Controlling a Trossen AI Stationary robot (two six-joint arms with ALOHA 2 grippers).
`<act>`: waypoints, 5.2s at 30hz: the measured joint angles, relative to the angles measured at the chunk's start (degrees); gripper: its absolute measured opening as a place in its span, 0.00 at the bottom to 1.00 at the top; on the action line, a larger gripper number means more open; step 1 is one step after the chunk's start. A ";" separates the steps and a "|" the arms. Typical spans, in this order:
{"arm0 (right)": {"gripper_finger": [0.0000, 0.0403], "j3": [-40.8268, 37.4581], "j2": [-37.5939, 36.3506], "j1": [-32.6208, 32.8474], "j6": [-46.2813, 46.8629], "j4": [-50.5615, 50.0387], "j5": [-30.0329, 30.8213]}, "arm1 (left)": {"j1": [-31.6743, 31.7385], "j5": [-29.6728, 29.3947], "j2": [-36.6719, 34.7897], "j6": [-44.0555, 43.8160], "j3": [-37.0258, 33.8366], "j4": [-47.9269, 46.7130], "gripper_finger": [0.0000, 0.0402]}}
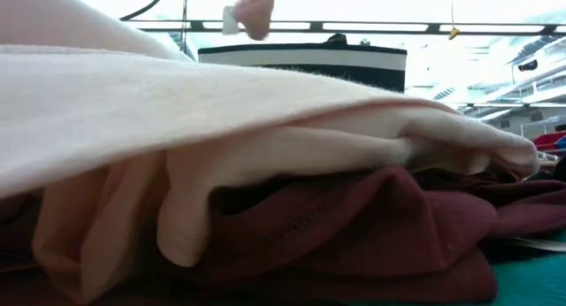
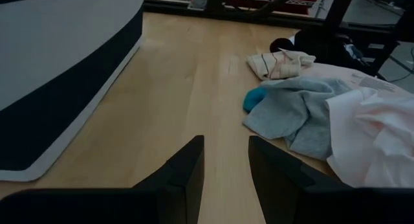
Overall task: Sort clothes
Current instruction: Put the pink sock into the blue laundry organizer, then put the white boxer into the blue laundry organizer
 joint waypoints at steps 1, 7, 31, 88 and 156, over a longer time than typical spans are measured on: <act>0.01 0.34 0.03 -1.12 0.04 -0.10 -0.01 | 0.00 0.00 0.00 0.00 0.00 0.03 0.32; 0.04 0.30 0.70 -8.61 4.76 -5.49 -0.04 | 0.00 0.01 0.00 -0.02 0.00 0.13 0.32; 0.56 -1.09 17.09 -24.05 27.27 -22.92 -24.09 | 0.00 -0.17 0.00 -0.02 0.00 0.32 0.32; 0.56 -0.23 24.48 10.06 26.06 -9.36 -40.16 | 0.00 0.17 0.00 -2.44 0.00 -0.08 0.32; 0.01 -0.23 19.60 17.39 36.99 -23.57 -17.11 | 0.00 -0.26 0.00 -0.22 0.02 -0.69 0.32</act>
